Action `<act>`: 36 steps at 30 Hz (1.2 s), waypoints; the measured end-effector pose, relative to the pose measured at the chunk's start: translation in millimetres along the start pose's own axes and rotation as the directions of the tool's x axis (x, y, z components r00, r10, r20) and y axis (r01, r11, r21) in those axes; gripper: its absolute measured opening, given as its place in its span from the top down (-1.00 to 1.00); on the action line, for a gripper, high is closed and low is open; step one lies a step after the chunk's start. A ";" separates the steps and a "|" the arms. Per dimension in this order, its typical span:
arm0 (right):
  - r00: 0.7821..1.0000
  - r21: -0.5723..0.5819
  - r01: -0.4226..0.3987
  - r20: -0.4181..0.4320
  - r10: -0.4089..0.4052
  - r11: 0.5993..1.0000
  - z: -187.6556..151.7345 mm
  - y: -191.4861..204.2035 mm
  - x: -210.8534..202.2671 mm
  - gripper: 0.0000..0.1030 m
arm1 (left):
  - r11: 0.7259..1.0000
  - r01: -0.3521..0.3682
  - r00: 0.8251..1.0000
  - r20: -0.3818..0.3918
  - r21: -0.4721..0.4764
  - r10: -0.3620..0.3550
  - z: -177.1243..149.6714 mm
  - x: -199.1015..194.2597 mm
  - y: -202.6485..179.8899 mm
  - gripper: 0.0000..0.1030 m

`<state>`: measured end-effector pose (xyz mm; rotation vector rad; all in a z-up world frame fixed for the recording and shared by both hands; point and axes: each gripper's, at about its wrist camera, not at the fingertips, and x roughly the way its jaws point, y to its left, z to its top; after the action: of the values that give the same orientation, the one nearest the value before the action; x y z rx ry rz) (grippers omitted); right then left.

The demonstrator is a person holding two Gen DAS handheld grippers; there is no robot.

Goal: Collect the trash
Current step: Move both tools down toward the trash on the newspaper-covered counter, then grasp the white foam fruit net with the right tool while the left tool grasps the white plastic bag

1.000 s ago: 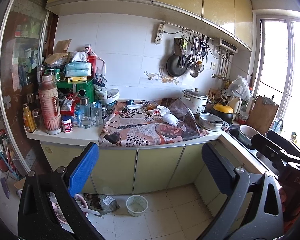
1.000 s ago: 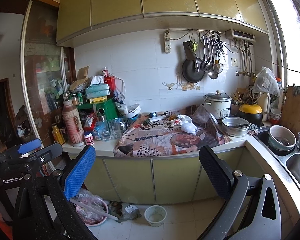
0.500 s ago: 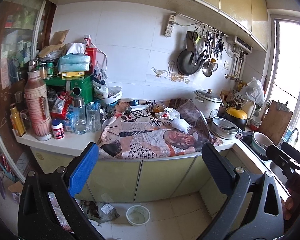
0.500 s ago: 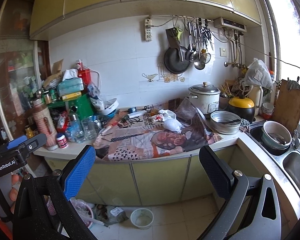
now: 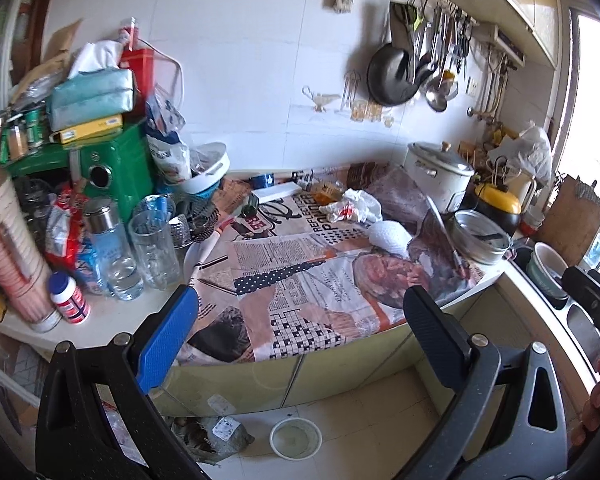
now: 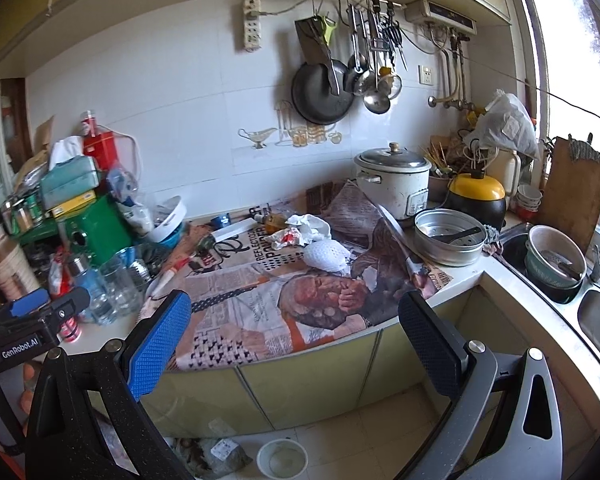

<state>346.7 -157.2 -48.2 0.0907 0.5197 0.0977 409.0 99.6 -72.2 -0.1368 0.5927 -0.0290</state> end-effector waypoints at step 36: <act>0.812 0.180 -0.090 -0.557 0.177 0.980 15.2 -123.4 456.1 -0.56 | 0.990 -0.125 0.917 -0.388 -0.061 0.092 125.1 546.8 -64.6 -0.73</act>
<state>756.8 -227.6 -272.6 0.2466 1.1279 0.2294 933.1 14.3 -264.0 -0.1822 0.9955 0.0793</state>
